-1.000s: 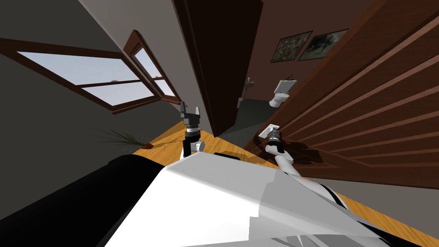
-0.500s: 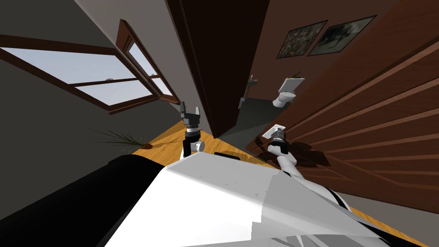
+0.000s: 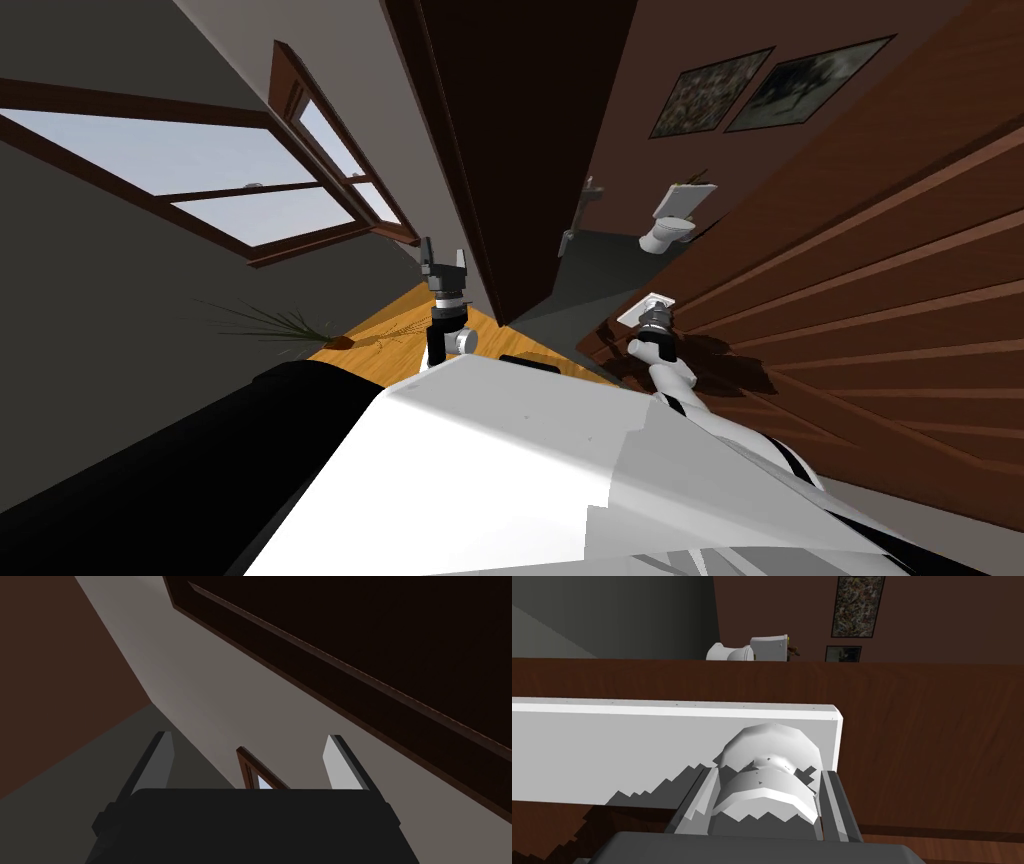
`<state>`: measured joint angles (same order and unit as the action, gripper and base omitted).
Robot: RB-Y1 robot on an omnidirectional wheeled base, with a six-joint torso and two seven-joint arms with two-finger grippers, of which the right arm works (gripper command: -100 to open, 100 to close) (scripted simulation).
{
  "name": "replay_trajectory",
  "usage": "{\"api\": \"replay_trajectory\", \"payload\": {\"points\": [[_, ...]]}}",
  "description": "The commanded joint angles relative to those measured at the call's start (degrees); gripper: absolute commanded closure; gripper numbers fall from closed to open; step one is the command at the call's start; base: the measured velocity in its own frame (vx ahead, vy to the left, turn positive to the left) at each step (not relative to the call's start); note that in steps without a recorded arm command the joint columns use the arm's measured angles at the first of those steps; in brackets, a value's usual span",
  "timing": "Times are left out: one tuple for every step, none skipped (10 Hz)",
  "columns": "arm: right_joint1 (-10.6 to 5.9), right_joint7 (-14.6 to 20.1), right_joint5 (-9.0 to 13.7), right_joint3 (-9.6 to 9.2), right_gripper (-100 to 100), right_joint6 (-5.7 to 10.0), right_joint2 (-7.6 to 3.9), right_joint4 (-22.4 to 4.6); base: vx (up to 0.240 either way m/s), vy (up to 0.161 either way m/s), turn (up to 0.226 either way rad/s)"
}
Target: Push the door open
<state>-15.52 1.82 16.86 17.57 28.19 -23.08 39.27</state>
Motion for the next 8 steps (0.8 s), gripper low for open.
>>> {"api": "replay_trajectory", "payload": {"points": [[0.23, -1.2, 0.5, 1.94, 100, -0.22, -0.38, 0.8, 0.102, 0.000, 0.003], [0.15, -1.6, 0.6, 2.65, 100, -0.14, -0.42, 0.5, 0.095, -0.014, 0.011], [0.15, -1.6, 0.6, 2.65, 100, -0.14, -0.42, 0.5, 0.063, -0.022, 0.018], [-0.01, -2.5, 1.0, 4.11, 100, 0.01, -0.51, -0.1, 0.085, -0.016, 0.044], [-0.09, -3.0, 1.2, 4.84, 100, 0.09, -0.56, -0.5, 0.108, -0.021, 0.041], [-0.17, -3.4, 1.4, 5.58, 100, 0.17, -0.60, -0.8, 0.122, -0.014, 0.020], [-0.25, -3.8, 1.6, 6.32, 100, 0.25, -0.65, -1.1, 0.109, 0.001, 0.000], [-0.42, -4.7, 1.9, 7.80, 100, 0.41, -0.74, -1.8, 0.120, -0.003, 0.050]]}}
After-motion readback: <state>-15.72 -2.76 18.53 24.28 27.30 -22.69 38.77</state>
